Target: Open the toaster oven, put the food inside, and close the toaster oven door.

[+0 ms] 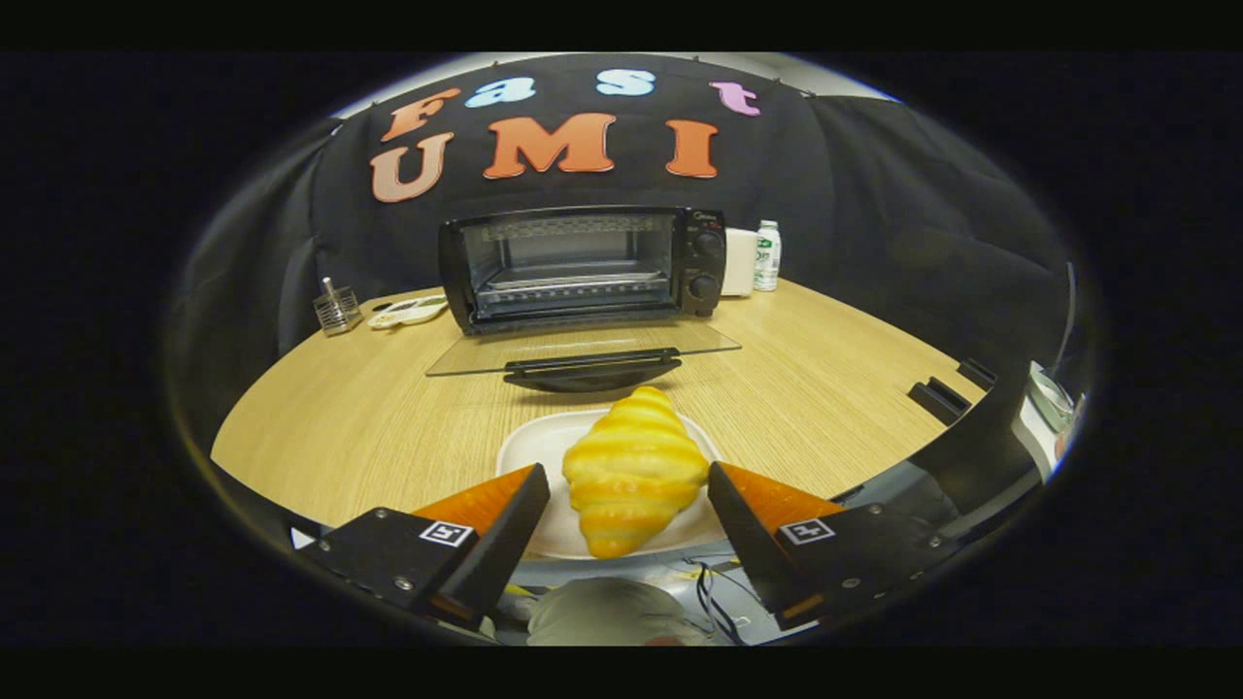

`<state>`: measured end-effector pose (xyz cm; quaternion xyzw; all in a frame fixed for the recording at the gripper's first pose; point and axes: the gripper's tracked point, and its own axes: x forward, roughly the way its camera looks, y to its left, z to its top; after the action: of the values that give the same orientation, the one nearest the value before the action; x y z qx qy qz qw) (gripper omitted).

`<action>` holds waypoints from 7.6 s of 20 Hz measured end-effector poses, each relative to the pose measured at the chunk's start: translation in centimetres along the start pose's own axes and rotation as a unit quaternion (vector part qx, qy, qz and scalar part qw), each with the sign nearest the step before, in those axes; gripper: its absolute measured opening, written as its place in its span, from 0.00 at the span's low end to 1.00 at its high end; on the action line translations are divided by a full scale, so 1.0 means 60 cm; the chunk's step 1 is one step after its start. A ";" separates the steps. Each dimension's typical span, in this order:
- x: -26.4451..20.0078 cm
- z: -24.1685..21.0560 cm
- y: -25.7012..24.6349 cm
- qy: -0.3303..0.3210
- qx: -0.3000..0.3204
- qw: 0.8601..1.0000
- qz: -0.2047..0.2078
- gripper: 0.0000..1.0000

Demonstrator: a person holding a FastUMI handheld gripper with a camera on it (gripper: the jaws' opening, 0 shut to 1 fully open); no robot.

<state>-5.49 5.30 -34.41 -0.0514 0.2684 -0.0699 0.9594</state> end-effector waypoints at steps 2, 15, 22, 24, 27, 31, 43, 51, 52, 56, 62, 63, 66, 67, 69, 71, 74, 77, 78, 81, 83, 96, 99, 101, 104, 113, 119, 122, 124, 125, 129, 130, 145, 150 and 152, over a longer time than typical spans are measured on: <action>0.004 -0.009 -0.003 0.008 0.007 1.000 -0.001 0.99; -0.006 0.138 0.015 -0.053 0.036 0.995 0.082 0.70; 0.072 0.265 0.039 -0.083 0.002 0.991 0.109 0.67; 0.101 0.292 0.050 -0.086 0.003 0.990 0.114 0.67; 0.147 0.325 0.073 -0.083 0.014 0.988 0.127 0.67; 0.215 0.348 0.082 -0.072 -0.003 0.991 0.113 0.67; 0.324 0.407 0.151 -0.075 0.131 0.964 0.220 0.67; 0.343 0.401 0.142 -0.069 0.146 0.962 0.220 0.66; 0.345 0.395 0.143 -0.065 0.140 0.964 0.216 0.66; 0.366 0.398 0.146 -0.065 0.145 0.965 0.208 0.66; 0.369 0.403 0.136 -0.078 0.112 0.972 0.190 0.87; 0.354 0.394 0.129 -0.079 0.097 0.975 0.185 0.93; 0.283 0.362 0.096 -0.093 0.051 0.980 0.170 0.99; 0.253 0.355 0.087 -0.101 0.044 0.979 0.169 0.99; 0.197 0.337 0.067 -0.111 0.039 0.979 0.167 0.99; 0.154 0.311 0.052 -0.114 0.036 0.979 0.163 0.98; 0.125 0.255 0.036 -0.093 0.024 0.984 0.151 0.98; 0.125 0.202 0.029 -0.063 -0.013 0.989 0.136 0.99; 0.123 0.189 0.027 -0.056 -0.020 0.989 0.132 0.99; 0.128 0.155 0.035 -0.030 -0.026 0.991 0.131 0.99; 0.133 0.131 0.041 -0.012 -0.040 0.991 0.126 0.99; 0.141 0.094 0.062 0.039 -0.070 0.990 0.115 0.99; 0.139 0.088 0.066 0.043 -0.084 0.989 0.114 0.99; 0.144 0.081 0.066 0.048 -0.089 0.989 0.112 0.99; 0.152 0.088 0.049 0.045 -0.076 0.992 0.092 0.99; 0.117 0.213 0.054 -0.059 -0.046 0.992 0.098 0.98; 0.127 0.303 0.067 -0.101 -0.033 0.989 0.104 1.00; 0.140 0.336 0.078 -0.119 -0.029 0.987 0.101 1.00; 0.151 0.350 0.083 -0.125 -0.021 0.987 0.100 1.00; 0.161 0.353 0.089 -0.124 -0.017 0.987 0.101 1.00; 0.195 0.346 0.107 -0.107 -0.022 0.989 0.101 1.00; 0.201 0.347 0.110 -0.108 -0.026 0.989 0.098 1.00; 0.053 0.435 0.127 -0.190 -0.034 0.971 0.142 1.00; -0.042 0.469 0.115 -0.227 -0.057 0.961 0.147 1.00; -0.068 0.479 0.103 -0.236 -0.066 0.960 0.138 1.00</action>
<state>6.72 13.82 -8.73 -0.0920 0.0428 0.0948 0.9903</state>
